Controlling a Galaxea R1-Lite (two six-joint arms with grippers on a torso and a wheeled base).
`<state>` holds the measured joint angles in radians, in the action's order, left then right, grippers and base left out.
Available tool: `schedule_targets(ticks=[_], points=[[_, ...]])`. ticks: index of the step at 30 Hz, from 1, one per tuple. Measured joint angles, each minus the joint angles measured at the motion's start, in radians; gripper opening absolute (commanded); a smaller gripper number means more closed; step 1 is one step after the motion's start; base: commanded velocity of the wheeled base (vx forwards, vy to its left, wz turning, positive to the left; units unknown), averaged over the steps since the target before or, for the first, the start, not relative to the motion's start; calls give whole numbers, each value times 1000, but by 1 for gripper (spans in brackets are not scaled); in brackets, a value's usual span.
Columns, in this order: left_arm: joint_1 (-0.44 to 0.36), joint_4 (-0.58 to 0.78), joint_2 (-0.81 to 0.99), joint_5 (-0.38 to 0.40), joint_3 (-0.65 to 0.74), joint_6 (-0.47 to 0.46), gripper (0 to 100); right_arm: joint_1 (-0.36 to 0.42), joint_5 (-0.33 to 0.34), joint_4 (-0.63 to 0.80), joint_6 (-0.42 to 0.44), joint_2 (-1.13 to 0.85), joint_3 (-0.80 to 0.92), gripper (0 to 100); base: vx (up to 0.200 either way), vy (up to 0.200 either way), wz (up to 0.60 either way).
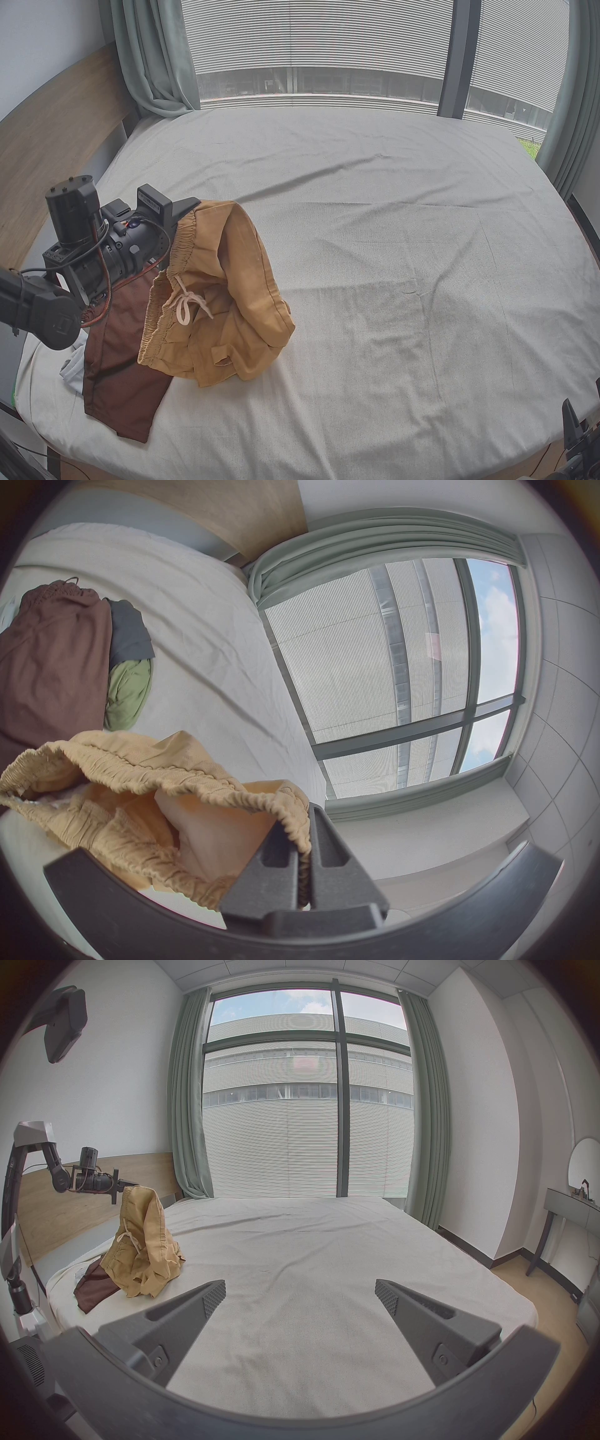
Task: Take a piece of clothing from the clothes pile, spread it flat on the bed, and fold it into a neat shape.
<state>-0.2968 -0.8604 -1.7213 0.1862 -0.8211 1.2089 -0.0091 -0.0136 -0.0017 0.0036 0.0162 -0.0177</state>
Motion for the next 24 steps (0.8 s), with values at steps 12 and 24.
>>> schedule_targets(ticks=[12, 24], points=[[-127, 157, 63, -59, -124, 45, 0, 0, 0, 0, 0, 0, 0, 100, 0, 0, 0], [-255, 253, 67, -90, -239, 95, 0, 0, 0, 0, 0, 0, 0, 100, 0, 0, 0]])
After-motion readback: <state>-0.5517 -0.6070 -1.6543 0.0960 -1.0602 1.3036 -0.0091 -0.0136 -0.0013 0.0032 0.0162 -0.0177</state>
